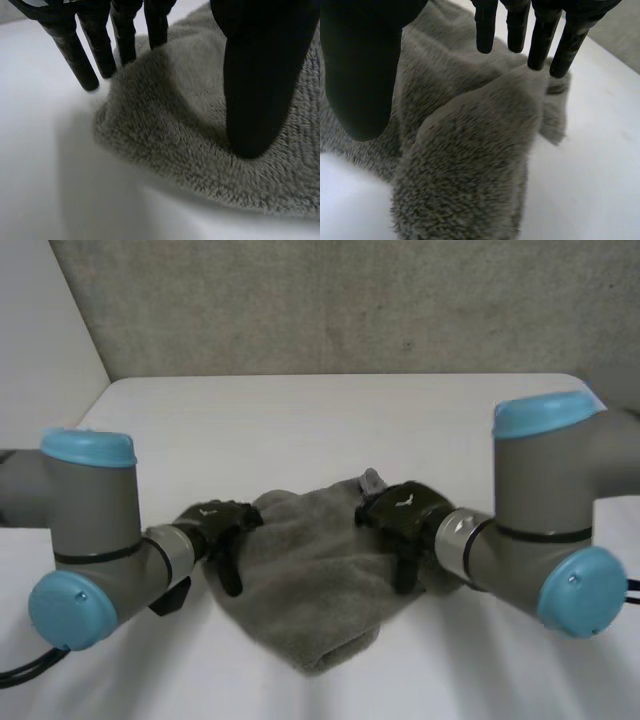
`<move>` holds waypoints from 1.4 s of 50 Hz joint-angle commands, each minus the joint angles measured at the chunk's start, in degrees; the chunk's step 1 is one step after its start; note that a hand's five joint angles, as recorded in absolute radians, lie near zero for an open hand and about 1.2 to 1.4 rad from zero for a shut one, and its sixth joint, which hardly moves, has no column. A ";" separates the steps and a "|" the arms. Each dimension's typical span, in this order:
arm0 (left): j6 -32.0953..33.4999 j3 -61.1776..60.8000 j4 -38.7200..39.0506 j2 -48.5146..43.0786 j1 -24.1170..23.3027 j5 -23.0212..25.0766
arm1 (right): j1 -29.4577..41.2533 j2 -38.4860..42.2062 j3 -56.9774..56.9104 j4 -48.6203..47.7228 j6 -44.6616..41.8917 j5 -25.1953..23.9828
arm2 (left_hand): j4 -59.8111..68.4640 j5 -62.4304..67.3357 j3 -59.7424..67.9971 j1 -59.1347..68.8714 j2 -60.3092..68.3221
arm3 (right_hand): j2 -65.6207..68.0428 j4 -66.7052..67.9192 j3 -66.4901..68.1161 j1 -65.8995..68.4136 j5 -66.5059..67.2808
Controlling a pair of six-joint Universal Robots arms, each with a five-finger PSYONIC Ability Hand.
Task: Fold the towel.
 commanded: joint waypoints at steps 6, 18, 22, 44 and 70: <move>0.05 5.22 9.42 1.10 0.08 -2.13 | 0.95 3.23 -5.45 -13.01 -5.81 5.43 | 59.55 59.59 59.55 58.73 58.85 | 62.44 62.75 62.93 65.10 62.56; 0.57 5.95 42.76 16.31 -2.29 -11.64 | 0.78 -9.51 -5.54 -46.79 0.70 9.74 | 59.55 59.59 59.55 58.73 58.85 | 62.44 62.75 62.93 65.10 62.56; 3.39 2.77 38.36 16.49 -3.97 -11.11 | 0.51 -8.37 -5.98 -37.36 -0.63 7.01 | 59.55 59.59 59.55 58.73 58.85 | 62.44 62.75 62.93 65.10 62.56; 8.40 -5.67 7.95 11.39 -15.48 -11.99 | -4.15 -5.03 0.70 13.35 -16.89 1.38 | 59.55 59.59 59.55 58.73 58.85 | -3.27 -2.96 -2.78 -0.61 -3.15; 15.95 0.90 10.67 13.44 -15.57 -8.49 | -18.38 -11.09 12.47 -2.46 2.27 -0.81 | -6.37 -6.34 -6.37 -7.19 -7.08 | -7.56 -7.25 -7.07 -4.90 -7.44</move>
